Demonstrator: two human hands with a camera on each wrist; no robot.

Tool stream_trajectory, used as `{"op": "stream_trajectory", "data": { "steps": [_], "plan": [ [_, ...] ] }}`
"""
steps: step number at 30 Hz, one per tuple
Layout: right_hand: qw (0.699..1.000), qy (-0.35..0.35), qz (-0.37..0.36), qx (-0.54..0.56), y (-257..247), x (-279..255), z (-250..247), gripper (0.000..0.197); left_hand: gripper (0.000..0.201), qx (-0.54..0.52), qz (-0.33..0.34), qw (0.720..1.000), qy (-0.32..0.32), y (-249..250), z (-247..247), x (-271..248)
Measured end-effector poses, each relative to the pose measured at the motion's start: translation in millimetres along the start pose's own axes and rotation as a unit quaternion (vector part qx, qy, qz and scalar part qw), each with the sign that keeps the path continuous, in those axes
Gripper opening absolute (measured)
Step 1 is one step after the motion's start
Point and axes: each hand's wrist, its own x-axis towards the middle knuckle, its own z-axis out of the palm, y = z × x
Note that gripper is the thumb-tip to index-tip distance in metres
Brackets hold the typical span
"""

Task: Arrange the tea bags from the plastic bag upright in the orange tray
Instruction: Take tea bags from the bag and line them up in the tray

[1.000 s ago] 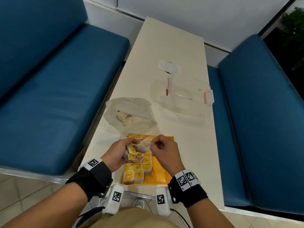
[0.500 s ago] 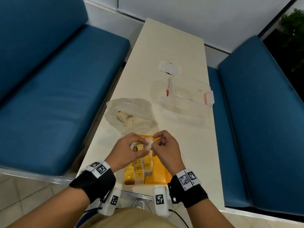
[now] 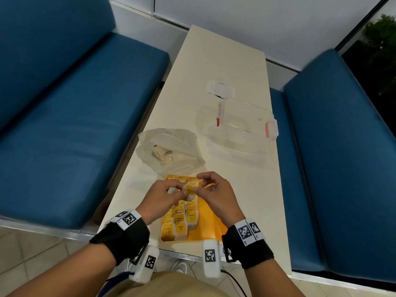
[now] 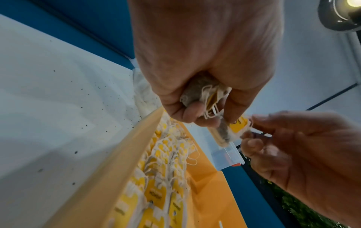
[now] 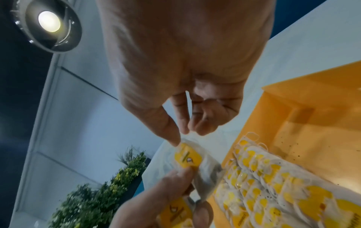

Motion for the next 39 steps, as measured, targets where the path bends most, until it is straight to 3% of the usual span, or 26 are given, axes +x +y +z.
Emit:
{"op": "stream_trajectory", "data": {
  "steps": [5, 9, 16, 19, 27, 39],
  "plan": [
    [0.998, -0.046, 0.025, 0.025, 1.7, -1.1, -3.1, 0.005, 0.010, 0.003, 0.008, 1.000, -0.027, 4.9, 0.6, -0.2],
    [0.998, -0.031, 0.031, 0.053, 3.6, -0.1, -2.0, 0.010, 0.007, 0.057, 0.020, 0.998, -0.032, -0.6, 0.2, 1.3],
    [0.996, -0.027, 0.035, 0.075, 13.2, 2.2, -8.4, 0.010, 0.008, 0.029, -0.020, 0.999, -0.010, -2.4, -2.5, 2.0],
    [0.995, -0.068, 0.070, 0.027, 26.9, 1.0, -12.9, 0.005, 0.006, 0.034, -0.037, 0.999, 0.004, -7.0, -6.0, 2.1],
    [0.961, -0.175, 0.181, -0.113, 78.7, -9.7, 0.8, 0.015, 0.005, 0.047, -0.051, 0.998, 0.004, -14.9, -7.6, 3.8],
    [0.971, -0.126, 0.186, -0.085, 89.5, -9.5, 21.7, 0.012, 0.008, 0.051, -0.082, 0.995, 0.001, -10.3, -8.7, 3.1]
  ]
}}
